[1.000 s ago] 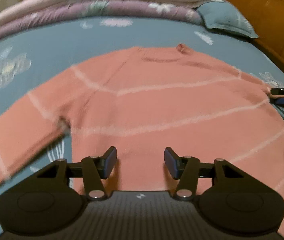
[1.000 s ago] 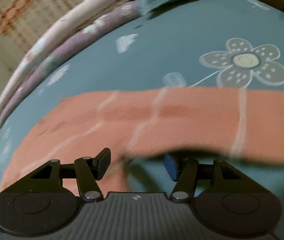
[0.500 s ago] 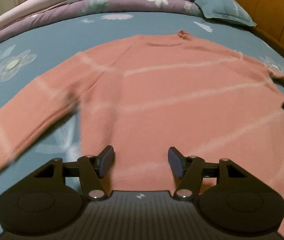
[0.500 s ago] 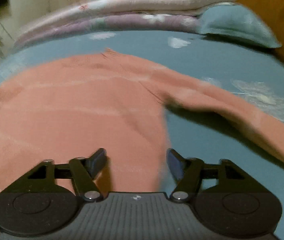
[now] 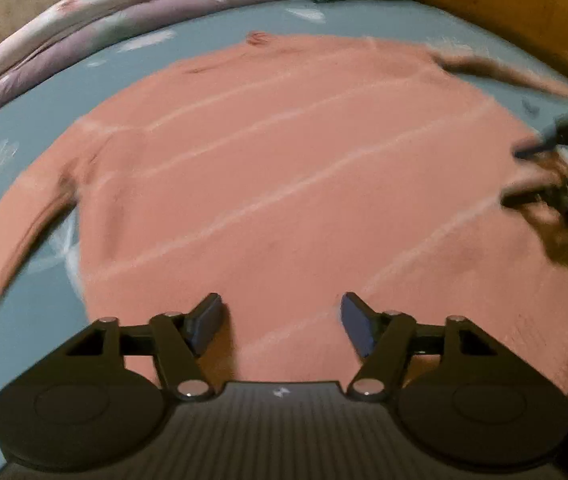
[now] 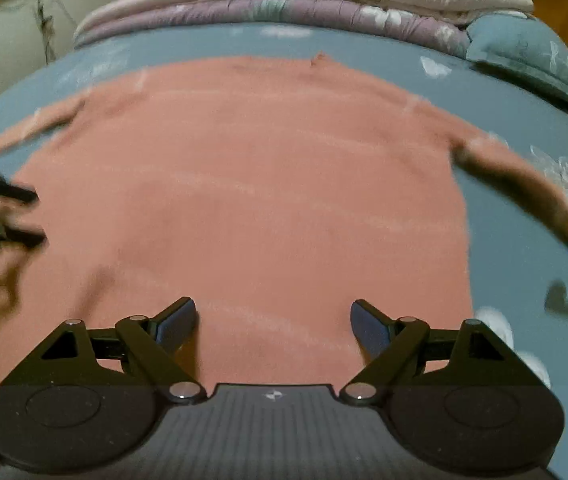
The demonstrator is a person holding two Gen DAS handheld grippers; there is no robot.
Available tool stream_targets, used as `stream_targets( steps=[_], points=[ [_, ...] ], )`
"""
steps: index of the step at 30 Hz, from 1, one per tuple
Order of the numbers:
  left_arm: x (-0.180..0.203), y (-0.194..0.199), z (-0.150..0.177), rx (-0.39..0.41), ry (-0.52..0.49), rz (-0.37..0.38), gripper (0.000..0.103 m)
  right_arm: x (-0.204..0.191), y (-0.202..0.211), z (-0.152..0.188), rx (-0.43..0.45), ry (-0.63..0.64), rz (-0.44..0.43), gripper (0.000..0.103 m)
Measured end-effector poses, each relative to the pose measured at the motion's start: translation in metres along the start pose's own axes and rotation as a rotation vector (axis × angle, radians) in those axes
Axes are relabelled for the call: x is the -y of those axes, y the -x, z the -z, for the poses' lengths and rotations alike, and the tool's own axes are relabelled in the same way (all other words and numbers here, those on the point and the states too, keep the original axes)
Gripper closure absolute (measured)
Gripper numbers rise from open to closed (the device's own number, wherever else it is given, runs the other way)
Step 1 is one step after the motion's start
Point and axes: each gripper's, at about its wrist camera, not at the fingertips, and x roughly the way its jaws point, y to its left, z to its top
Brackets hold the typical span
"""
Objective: Fold clothes
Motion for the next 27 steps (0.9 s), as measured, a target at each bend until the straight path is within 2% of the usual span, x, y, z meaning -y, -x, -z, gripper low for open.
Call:
stream_targets(
  steps=[1, 3, 7, 9, 11, 14, 17, 20, 22, 24, 27],
  points=[
    [-0.006, 0.006, 0.008, -0.010, 0.018, -0.006, 0.025, 0.003, 0.007, 0.011, -0.009, 0.001, 0.007, 0.000],
    [-0.015, 0.019, 0.022, -0.036, 0.027, -0.026, 0.024, 0.012, 0.021, 0.032, -0.037, -0.006, 0.017, 0.000],
    [-0.002, 0.033, 0.023, -0.084, -0.081, -0.079, 0.027, 0.015, 0.044, 0.041, -0.099, -0.016, 0.019, 0.000],
    [0.008, 0.037, 0.013, -0.031, -0.122, -0.057, 0.027, 0.009, 0.047, 0.034, -0.064, -0.012, 0.035, 0.000],
    [0.019, 0.035, 0.001, 0.025, -0.143, 0.018, 0.026, 0.001, 0.044, 0.027, -0.018, -0.025, 0.018, 0.000],
    [0.034, 0.020, -0.001, 0.035, -0.184, 0.090, 0.026, -0.013, 0.031, 0.025, -0.002, -0.036, -0.003, 0.000],
    [0.030, 0.016, 0.023, 0.027, -0.145, 0.102, 0.021, -0.027, 0.031, 0.045, 0.004, 0.004, 0.048, 0.000],
    [0.018, 0.031, 0.049, -0.001, -0.097, 0.097, 0.019, -0.018, 0.052, 0.066, -0.007, -0.070, 0.037, 0.000],
    [0.010, 0.039, 0.054, -0.038, -0.064, 0.099, 0.019, -0.016, 0.057, 0.063, -0.041, -0.074, 0.051, 0.000],
    [0.006, 0.046, 0.049, -0.060, -0.079, 0.083, 0.019, -0.015, 0.061, 0.058, -0.064, -0.076, 0.064, 0.000],
    [-0.002, 0.043, 0.021, 0.049, -0.085, 0.074, 0.019, -0.023, 0.052, 0.027, 0.032, -0.064, 0.042, 0.000]
  ],
)
